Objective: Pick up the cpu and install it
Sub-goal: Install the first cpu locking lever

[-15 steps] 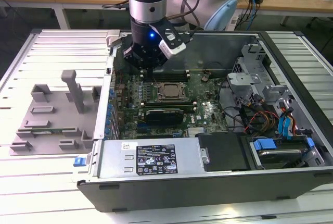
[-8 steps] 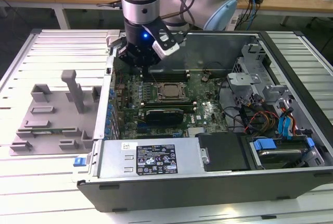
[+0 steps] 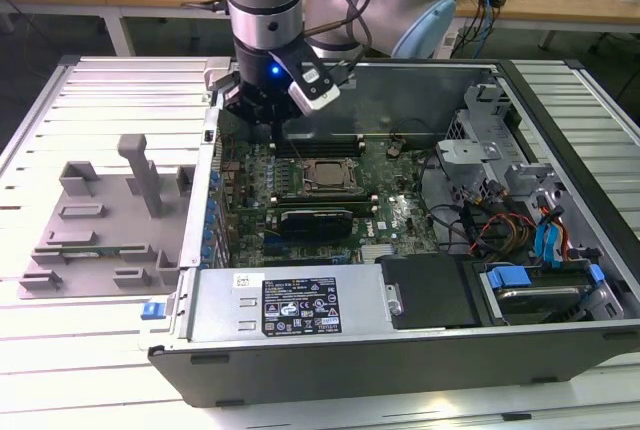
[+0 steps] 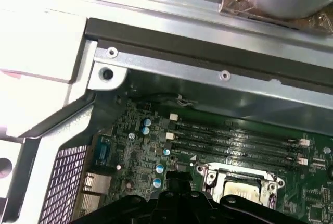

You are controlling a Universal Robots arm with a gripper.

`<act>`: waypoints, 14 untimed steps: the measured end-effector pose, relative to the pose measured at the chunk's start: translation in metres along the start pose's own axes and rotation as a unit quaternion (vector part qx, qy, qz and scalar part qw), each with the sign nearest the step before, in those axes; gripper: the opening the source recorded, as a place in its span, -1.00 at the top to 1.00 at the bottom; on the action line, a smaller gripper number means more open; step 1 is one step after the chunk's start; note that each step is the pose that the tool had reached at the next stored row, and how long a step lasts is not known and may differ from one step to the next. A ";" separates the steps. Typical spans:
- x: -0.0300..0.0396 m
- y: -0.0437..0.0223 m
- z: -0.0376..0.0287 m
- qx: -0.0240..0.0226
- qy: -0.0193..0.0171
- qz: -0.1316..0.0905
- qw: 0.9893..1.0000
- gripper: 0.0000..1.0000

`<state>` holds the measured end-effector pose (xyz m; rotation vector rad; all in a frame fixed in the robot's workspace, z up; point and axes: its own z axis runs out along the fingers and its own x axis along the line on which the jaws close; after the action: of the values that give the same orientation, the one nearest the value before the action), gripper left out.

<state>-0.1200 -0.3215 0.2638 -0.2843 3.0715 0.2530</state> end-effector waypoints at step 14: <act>0.0001 -0.0039 0.0107 -0.037 -0.007 0.001 0.999 0.79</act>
<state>-0.1190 -0.3236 0.2527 -0.2808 3.0533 0.3685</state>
